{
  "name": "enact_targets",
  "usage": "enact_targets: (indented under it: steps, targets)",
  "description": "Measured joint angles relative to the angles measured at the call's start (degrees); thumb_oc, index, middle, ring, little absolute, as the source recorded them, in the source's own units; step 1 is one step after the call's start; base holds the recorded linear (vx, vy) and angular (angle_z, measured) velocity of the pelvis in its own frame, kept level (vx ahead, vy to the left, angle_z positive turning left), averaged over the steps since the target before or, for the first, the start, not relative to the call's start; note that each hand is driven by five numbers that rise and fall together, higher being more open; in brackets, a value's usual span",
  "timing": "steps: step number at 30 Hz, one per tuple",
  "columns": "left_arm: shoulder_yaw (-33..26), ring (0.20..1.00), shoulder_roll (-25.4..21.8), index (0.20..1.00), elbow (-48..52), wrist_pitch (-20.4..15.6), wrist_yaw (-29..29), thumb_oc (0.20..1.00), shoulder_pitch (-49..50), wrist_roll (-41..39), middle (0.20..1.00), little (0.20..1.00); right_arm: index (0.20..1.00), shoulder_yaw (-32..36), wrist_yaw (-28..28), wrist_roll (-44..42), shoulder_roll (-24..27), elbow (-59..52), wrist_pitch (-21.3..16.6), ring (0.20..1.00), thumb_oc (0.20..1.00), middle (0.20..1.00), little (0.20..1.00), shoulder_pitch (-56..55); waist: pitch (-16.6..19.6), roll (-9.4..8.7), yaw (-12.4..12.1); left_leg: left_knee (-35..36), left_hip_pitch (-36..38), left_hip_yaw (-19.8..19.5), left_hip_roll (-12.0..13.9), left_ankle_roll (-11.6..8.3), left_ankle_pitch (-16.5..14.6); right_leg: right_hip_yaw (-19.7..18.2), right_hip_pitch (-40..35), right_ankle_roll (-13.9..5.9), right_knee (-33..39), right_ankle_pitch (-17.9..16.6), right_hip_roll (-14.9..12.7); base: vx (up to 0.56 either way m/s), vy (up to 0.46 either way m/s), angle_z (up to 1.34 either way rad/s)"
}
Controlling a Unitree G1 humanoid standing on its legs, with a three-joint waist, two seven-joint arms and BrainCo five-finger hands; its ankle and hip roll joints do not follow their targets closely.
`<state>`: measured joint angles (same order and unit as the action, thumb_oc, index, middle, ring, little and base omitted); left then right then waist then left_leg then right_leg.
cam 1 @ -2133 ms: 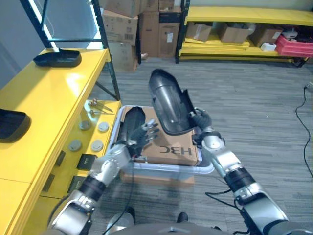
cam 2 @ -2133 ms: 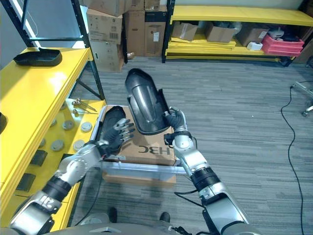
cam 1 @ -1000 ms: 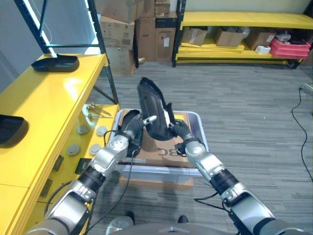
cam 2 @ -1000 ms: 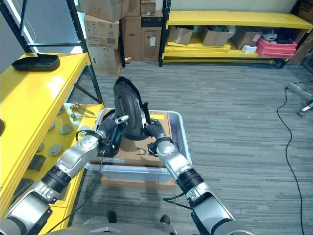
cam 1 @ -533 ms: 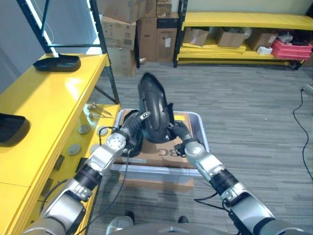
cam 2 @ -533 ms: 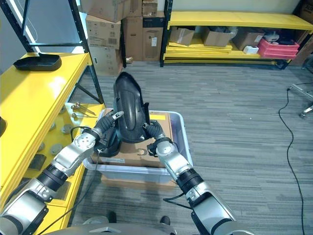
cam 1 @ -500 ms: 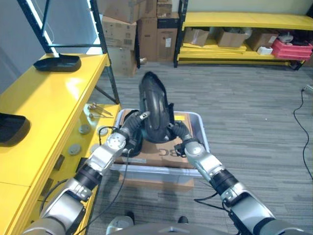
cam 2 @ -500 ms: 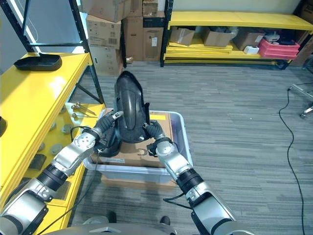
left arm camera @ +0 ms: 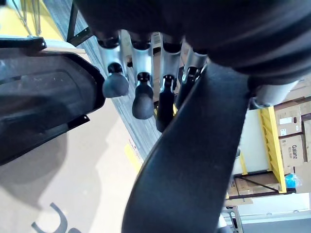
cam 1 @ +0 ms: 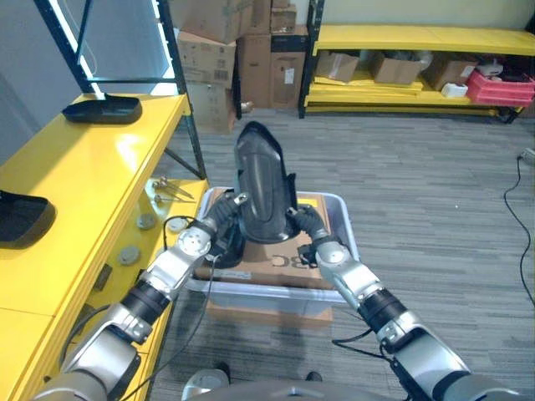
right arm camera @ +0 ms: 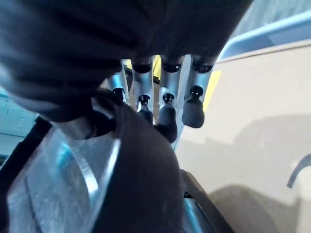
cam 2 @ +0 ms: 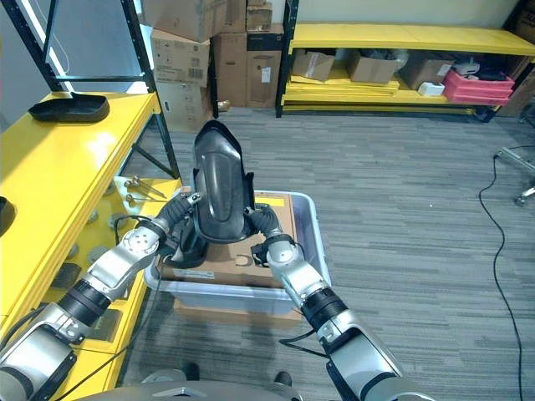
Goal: Move parts from the plastic box to the shelf.
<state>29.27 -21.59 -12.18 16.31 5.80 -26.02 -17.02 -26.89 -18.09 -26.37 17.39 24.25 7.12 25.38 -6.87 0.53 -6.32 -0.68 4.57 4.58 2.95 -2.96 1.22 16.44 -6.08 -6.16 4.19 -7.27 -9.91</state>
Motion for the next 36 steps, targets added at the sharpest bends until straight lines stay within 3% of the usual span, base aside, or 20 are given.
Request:
enact_targets:
  steps: [3,8,19,22,26,28,29,31,32,34,35,36]
  targets:
    - [-1.97,0.200,0.28,0.200,0.55,-3.03,2.11,0.200,3.16,-4.17,0.200,0.200,1.000,4.77,-1.22,-9.64,-4.58,-1.91,-4.97,1.000,1.000,1.000,1.000,-1.70,0.00,0.03,-0.09,0.42,0.00,0.00,0.05,-0.17,0.18,0.07,0.02,0.11,0.41,-0.14,0.13,0.00,0.000,0.00]
    - [-8.01,0.200,-0.31,0.200,4.50,-7.15,2.56,0.200,8.88,-5.41,0.200,0.200,1.000,9.66,-0.96,-9.79,-3.73,-10.24,-7.52,1.000,1.000,1.000,1.000,-7.43,0.00,0.02,-0.16,1.90,0.55,0.10,-0.02,-0.07,0.59,0.08,0.13,0.03,0.42,-0.08,0.08,0.00,-0.006,0.00]
    - [-15.61,0.200,-0.34,0.200,4.78,-11.93,5.20,0.200,13.73,-5.39,0.200,0.200,1.000,16.43,4.80,-9.23,2.81,-12.70,-6.99,1.000,1.000,1.000,1.000,-16.72,-0.02,0.00,1.58,3.94,1.08,1.23,0.80,-0.52,1.42,-0.91,1.28,0.03,0.44,0.05,0.90,-0.01,-0.047,-0.05]
    - [-16.63,0.200,-0.41,0.200,5.29,-13.55,6.14,0.200,16.16,-5.35,0.200,0.200,1.000,16.73,8.34,-9.17,3.76,-14.57,-6.67,1.000,1.000,1.000,1.000,-21.06,-0.01,-0.02,1.54,3.89,1.15,1.53,1.34,-0.65,1.46,-0.91,1.21,0.01,0.45,0.11,1.30,0.01,-0.136,-0.02]
    - [-20.98,0.200,-0.35,0.200,7.15,-15.53,9.21,0.200,19.13,-5.16,0.200,0.200,1.000,16.39,14.46,-6.37,3.88,-13.47,-2.85,1.000,1.000,1.000,1.000,-23.26,-0.07,-0.10,1.62,3.98,0.52,0.55,2.34,-1.15,1.63,0.00,1.19,0.43,0.49,0.48,2.43,0.03,-0.111,0.08]
    - [-25.45,0.200,-0.45,0.200,11.46,-16.75,11.00,0.200,21.91,-3.50,0.200,0.200,1.000,14.01,18.72,-3.94,4.52,-13.42,-1.46,1.000,1.000,1.000,1.000,-23.08,-0.15,-0.12,0.16,4.17,-0.27,-0.27,3.19,-1.72,1.58,0.71,1.23,0.66,0.71,1.22,3.32,-0.01,-0.118,0.18]
    - [-27.42,0.200,-0.47,0.200,13.67,-17.79,11.59,0.200,23.52,-3.01,0.200,0.200,1.000,12.60,20.11,-2.93,4.68,-13.20,-0.75,1.000,1.000,1.000,1.000,-23.29,-0.14,-0.14,-0.36,4.13,-0.76,-0.97,3.46,-1.97,1.76,1.60,1.12,0.82,0.62,1.39,3.64,-0.04,-0.116,0.46]
    - [-32.32,0.200,-0.80,0.200,19.65,-20.22,12.22,0.200,27.30,-2.97,0.200,0.200,1.000,8.67,23.07,-0.11,4.56,-10.64,-0.36,1.000,1.000,1.000,1.000,-25.11,-0.13,-0.11,-3.67,3.83,-2.75,-3.34,3.97,-2.81,2.54,4.45,1.14,1.10,0.51,2.15,4.41,-0.04,-0.080,0.74]
    - [-35.88,0.200,-0.95,0.200,21.81,-21.59,12.84,0.200,29.47,-3.00,0.200,0.200,1.000,6.16,23.67,1.34,4.48,-9.63,0.52,1.000,1.000,1.000,1.000,-27.17,-0.11,0.05,-6.76,3.85,-4.01,-5.13,4.07,-2.93,3.17,6.59,1.10,1.46,0.50,2.47,4.72,-0.09,-0.064,0.97]
    - [-40.31,0.200,-0.97,0.200,22.46,-21.85,13.73,0.200,31.70,-3.21,0.200,0.200,1.000,5.02,23.67,2.09,3.71,-9.95,0.83,1.000,1.000,1.000,1.000,-28.25,-0.49,0.61,-10.52,3.39,-5.96,-5.90,3.44,-2.78,4.85,10.60,0.19,0.86,0.20,2.82,4.00,-0.09,0.007,1.68]
    - [-37.85,0.200,0.25,0.200,22.09,-21.73,10.10,0.200,29.32,-3.77,0.200,0.200,1.000,6.97,20.07,2.09,3.52,-12.26,-0.07,1.000,1.000,1.000,1.000,-34.34,-0.70,-1.23,-6.52,0.77,-11.82,-0.17,-2.39,-4.01,12.91,20.14,-2.66,-4.25,-1.88,4.93,0.24,-0.07,0.132,4.16]
    - [-36.08,0.200,-0.03,0.200,23.13,-22.52,7.55,0.200,28.60,-4.20,0.200,0.200,1.000,7.28,18.46,2.02,4.54,-13.81,-0.11,1.000,1.000,1.000,1.000,-39.37,-0.89,-1.83,-3.93,3.94,-12.69,6.25,-4.93,-6.50,18.05,25.61,-5.78,-1.91,-2.08,4.64,-1.33,-0.07,0.188,4.79]
